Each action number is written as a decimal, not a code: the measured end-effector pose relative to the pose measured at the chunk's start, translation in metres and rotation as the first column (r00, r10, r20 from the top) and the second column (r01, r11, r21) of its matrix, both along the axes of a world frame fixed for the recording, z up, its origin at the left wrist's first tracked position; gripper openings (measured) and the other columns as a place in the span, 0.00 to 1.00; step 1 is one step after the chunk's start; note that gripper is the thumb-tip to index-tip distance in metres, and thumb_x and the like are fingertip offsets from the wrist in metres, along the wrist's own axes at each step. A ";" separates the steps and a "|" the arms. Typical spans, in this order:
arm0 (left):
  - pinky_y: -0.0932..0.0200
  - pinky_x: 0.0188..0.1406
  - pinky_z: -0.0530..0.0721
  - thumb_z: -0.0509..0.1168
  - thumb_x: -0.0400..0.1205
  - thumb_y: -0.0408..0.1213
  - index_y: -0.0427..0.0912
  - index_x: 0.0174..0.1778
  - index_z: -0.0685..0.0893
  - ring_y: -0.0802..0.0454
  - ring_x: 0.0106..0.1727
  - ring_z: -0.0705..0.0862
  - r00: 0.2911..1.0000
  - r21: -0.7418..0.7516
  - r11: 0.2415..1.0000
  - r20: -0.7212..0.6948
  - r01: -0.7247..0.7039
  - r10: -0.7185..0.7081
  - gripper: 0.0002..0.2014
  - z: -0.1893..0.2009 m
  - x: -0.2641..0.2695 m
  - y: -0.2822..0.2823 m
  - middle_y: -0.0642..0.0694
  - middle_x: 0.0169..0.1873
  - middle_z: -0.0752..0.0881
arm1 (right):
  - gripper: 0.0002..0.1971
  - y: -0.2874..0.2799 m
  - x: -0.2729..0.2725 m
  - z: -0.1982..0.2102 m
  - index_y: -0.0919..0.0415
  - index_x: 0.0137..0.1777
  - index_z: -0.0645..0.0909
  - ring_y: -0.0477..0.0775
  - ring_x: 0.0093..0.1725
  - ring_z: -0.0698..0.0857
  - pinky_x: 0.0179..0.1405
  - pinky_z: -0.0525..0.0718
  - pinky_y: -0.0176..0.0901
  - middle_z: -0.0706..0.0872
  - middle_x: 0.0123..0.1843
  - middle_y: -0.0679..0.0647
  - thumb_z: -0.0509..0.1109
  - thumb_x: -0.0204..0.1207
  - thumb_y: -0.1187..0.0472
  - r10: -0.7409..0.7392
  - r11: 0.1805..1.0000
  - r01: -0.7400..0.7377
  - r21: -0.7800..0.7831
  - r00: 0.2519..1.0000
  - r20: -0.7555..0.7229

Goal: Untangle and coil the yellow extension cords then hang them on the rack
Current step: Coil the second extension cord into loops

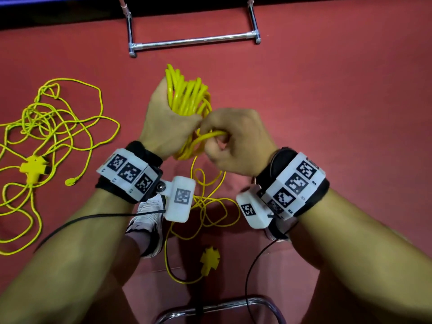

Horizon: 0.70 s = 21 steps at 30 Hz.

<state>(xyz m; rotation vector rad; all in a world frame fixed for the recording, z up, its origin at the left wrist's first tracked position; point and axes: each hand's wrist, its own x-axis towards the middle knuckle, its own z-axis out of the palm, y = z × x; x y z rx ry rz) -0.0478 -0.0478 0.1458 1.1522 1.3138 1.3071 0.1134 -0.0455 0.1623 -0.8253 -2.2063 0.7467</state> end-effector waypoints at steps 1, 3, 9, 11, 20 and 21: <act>0.53 0.46 0.80 0.76 0.64 0.28 0.43 0.48 0.73 0.54 0.41 0.80 0.999 -0.032 0.999 0.004 0.033 -0.033 0.22 0.000 0.003 0.000 0.52 0.38 0.83 | 0.08 0.003 0.001 0.001 0.61 0.38 0.85 0.47 0.29 0.73 0.30 0.78 0.43 0.73 0.30 0.42 0.68 0.59 0.66 -0.052 0.999 0.052 0.004 0.998 -0.023; 0.49 0.42 0.78 0.79 0.64 0.43 0.42 0.48 0.77 0.52 0.40 0.77 0.999 -0.119 0.992 -0.009 0.044 -0.045 0.23 0.000 0.009 -0.001 0.44 0.38 0.79 | 0.07 0.008 0.003 0.004 0.58 0.36 0.82 0.49 0.27 0.75 0.29 0.80 0.47 0.74 0.27 0.42 0.70 0.57 0.64 -0.143 0.989 0.143 -0.022 0.990 -0.006; 0.63 0.16 0.76 0.79 0.63 0.55 0.38 0.51 0.77 0.57 0.19 0.76 0.974 -0.297 0.931 0.144 0.210 -0.174 0.31 0.004 0.017 -0.004 0.47 0.25 0.78 | 0.15 0.020 0.014 0.005 0.51 0.32 0.72 0.57 0.27 0.77 0.31 0.81 0.50 0.77 0.23 0.49 0.68 0.51 0.44 -0.299 0.940 0.322 -0.110 0.936 0.188; 0.64 0.17 0.77 0.80 0.60 0.46 0.38 0.55 0.76 0.58 0.20 0.78 0.962 -0.317 0.911 0.149 0.265 -0.229 0.32 0.007 0.014 -0.005 0.48 0.25 0.79 | 0.19 0.022 0.015 0.006 0.52 0.31 0.72 0.60 0.29 0.77 0.31 0.81 0.50 0.78 0.24 0.50 0.67 0.47 0.38 -0.302 0.929 0.346 -0.128 0.913 0.275; 0.57 0.15 0.83 0.72 0.64 0.21 0.33 0.58 0.77 0.52 0.16 0.78 0.925 -0.414 0.831 0.243 0.371 -0.292 0.25 0.013 0.011 -0.014 0.42 0.25 0.83 | 0.14 0.032 0.020 0.011 0.62 0.44 0.83 0.38 0.33 0.73 0.33 0.70 0.34 0.78 0.39 0.51 0.70 0.56 0.67 -0.097 0.974 0.098 -0.204 0.995 0.013; 0.59 0.14 0.80 0.71 0.63 0.20 0.33 0.58 0.76 0.51 0.14 0.77 0.935 -0.416 0.840 0.231 0.347 -0.271 0.26 0.013 0.011 -0.014 0.41 0.24 0.81 | 0.14 0.033 0.021 0.009 0.63 0.43 0.83 0.39 0.33 0.73 0.33 0.70 0.35 0.78 0.39 0.53 0.67 0.55 0.69 -0.107 0.975 0.103 -0.199 0.994 -0.010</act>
